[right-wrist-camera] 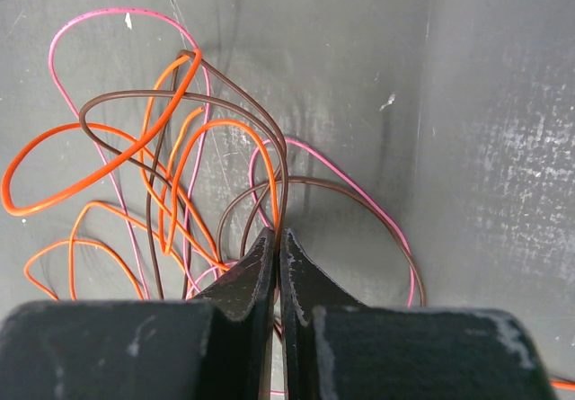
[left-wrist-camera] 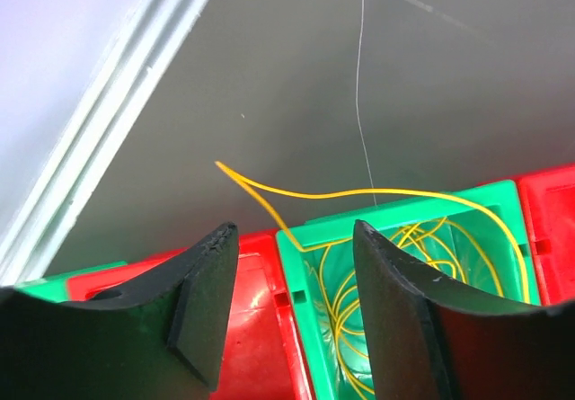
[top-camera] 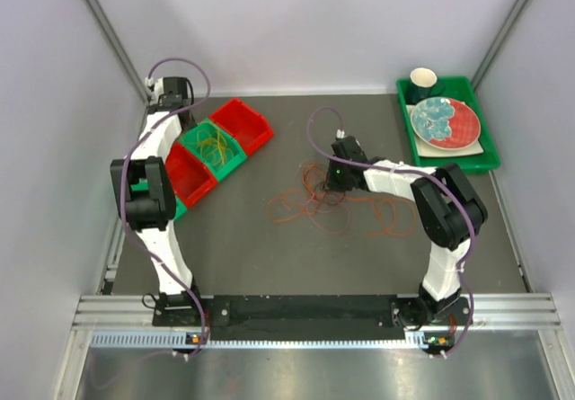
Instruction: Untangle the cables
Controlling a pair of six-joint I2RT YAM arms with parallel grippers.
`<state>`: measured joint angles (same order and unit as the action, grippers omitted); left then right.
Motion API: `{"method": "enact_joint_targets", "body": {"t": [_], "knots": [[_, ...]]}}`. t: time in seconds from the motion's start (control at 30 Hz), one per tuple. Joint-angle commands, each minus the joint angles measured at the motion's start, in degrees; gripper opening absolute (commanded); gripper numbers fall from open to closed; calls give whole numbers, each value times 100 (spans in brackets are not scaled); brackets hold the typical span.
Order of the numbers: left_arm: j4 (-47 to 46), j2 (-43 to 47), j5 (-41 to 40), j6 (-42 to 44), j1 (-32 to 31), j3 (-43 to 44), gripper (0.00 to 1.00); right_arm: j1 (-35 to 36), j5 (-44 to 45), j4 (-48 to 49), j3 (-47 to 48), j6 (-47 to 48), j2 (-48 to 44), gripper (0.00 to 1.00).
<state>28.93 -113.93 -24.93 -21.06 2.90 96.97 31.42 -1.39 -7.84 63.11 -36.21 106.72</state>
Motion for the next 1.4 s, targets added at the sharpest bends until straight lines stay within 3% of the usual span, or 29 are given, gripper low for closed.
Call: {"method": "enact_joint_targets", "body": {"t": [0.0, 0.03, 0.1, 0.13, 0.17, 0.57, 0.87, 1.07, 1.2, 1.37], "knots": [[-177, -138, 250, -178, 150, 314, 56, 84, -11, 37, 193, 8, 139, 0], [-220, -156, 356, -205, 176, 314, 53, 75, -2, 37, 184, 17, 130, 0], [-300, -182, 541, -275, 211, 314, 37, 84, 7, 28, 175, 17, 139, 0], [-326, -174, 603, -285, 220, 305, 25, 84, 7, 19, 175, 26, 139, 0], [-344, -121, 690, -293, 220, 279, 0, 84, 7, 28, 166, 26, 130, 0], [-1108, 1310, 2254, -618, 211, -1143, 0, 84, -11, 28, 122, 26, 34, 0], [-1284, 856, 3476, -1216, 203, -1602, 0, 92, -46, 98, 8, -18, 7, 0], [-1451, 433, 3548, -1515, 229, -1830, 0, 84, -11, 107, -36, -9, 7, 0], [-1583, 416, 2943, -1577, 229, -2006, 0, 92, -11, 107, -27, -9, 33, 0], [-1496, 91, 2844, -1533, 238, -1831, 0, 84, -28, 89, 26, 8, 86, 0]]}}
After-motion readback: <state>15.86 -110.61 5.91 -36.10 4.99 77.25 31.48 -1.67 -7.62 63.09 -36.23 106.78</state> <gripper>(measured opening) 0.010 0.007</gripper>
